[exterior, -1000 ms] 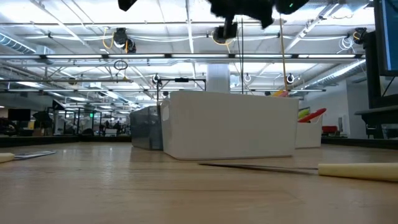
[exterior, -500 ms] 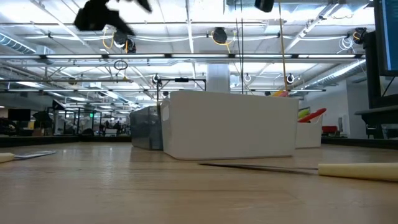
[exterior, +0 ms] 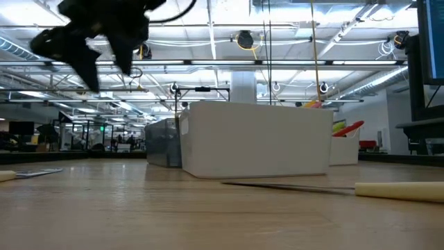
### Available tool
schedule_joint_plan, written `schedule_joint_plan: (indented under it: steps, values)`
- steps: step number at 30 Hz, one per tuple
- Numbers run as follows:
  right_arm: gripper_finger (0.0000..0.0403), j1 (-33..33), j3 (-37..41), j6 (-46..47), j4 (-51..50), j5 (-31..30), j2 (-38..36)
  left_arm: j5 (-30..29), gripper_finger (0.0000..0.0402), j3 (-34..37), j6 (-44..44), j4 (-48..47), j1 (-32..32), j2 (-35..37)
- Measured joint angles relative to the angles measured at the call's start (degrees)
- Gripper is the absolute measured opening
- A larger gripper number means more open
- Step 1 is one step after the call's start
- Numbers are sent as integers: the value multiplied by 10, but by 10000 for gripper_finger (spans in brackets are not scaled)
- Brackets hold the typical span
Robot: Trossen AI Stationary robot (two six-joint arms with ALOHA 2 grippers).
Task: Pick & Place Kitchen Items
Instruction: Put the white table knife into the black bin
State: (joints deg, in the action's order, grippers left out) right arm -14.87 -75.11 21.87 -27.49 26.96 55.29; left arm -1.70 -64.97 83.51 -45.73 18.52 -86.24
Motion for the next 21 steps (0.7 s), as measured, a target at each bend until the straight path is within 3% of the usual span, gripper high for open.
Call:
schedule_joint_plan:
  steps: [8,21]
  values:
    - [1,0,0,-6,-25,2,-25,96,248,0,74,-35,35,-73]
    - [1,0,0,-35,-89,48,-52,139,248,0,257,-55,78,-141]
